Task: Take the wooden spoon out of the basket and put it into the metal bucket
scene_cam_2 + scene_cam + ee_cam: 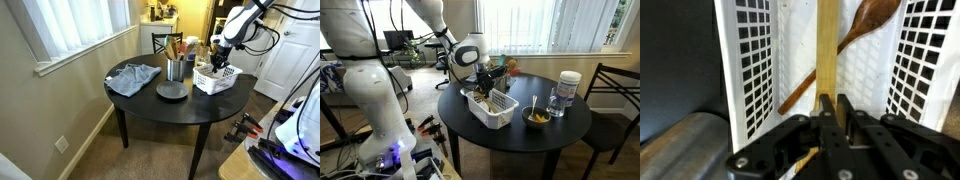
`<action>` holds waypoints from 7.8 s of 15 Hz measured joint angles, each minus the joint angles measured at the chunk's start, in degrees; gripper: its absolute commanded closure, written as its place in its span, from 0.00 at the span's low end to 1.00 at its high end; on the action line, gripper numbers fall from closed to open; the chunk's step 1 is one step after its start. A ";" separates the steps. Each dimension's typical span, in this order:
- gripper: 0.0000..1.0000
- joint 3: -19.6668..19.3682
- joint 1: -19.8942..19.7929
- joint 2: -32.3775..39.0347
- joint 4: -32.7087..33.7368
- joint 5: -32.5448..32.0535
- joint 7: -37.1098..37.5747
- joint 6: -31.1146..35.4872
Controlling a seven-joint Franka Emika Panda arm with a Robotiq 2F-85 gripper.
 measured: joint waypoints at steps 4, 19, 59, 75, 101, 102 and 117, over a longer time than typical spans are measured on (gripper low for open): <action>0.29 -0.03 0.01 0.06 -0.55 -0.60 0.14 0.00; 0.00 -0.02 0.15 3.93 -0.78 -6.49 8.27 0.58; 0.92 1.80 3.09 -10.64 0.96 5.56 30.18 -4.42; 0.92 5.04 1.45 -16.14 0.33 -15.28 78.48 3.98; 0.76 28.78 -25.38 -22.52 -0.01 -55.04 129.28 4.04; 0.76 28.89 -25.38 -22.43 -0.07 -55.04 129.28 4.04; 0.92 29.93 -26.84 -22.26 0.59 -55.04 133.76 3.99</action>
